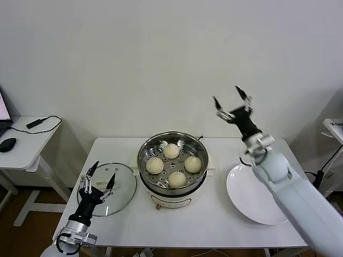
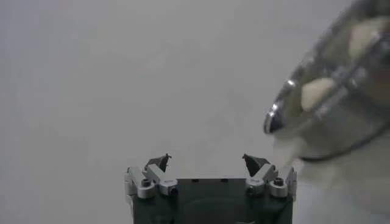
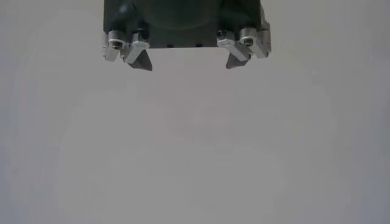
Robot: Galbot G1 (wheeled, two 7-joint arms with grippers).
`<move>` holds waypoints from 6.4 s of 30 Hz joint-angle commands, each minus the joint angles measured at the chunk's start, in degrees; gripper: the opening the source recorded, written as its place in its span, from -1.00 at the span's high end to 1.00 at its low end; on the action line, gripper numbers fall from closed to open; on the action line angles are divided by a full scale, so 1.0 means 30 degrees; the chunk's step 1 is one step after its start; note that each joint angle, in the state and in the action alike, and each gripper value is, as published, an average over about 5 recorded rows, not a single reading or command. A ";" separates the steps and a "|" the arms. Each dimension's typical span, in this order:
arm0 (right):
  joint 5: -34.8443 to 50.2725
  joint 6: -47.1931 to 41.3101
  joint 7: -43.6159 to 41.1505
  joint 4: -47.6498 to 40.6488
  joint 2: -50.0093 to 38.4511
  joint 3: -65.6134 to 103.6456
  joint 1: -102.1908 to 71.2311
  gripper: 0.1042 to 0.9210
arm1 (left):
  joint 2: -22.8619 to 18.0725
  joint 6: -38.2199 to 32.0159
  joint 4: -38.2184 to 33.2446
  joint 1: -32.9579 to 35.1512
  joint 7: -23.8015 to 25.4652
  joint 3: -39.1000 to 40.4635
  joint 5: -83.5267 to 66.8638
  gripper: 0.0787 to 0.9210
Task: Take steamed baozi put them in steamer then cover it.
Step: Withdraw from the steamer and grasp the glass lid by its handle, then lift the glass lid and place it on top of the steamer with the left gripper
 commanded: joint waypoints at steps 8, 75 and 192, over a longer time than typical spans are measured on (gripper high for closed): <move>-0.0708 0.2464 -0.0615 0.1109 0.3835 0.8942 -1.1484 -0.76 | 0.0696 0.1408 0.4858 -0.1665 0.0964 -0.0366 1.2686 -0.77; -0.1676 0.2755 -0.0670 0.1373 0.5044 0.9633 -1.1477 -0.76 | -0.0408 0.3878 0.8020 -0.5577 0.0311 0.1468 0.9691 0.61; -0.4022 0.1560 0.0220 -0.0950 0.6890 0.9709 -0.9794 -0.76 | -0.5583 1.4444 0.2375 -1.0663 0.8177 1.3072 1.4563 0.73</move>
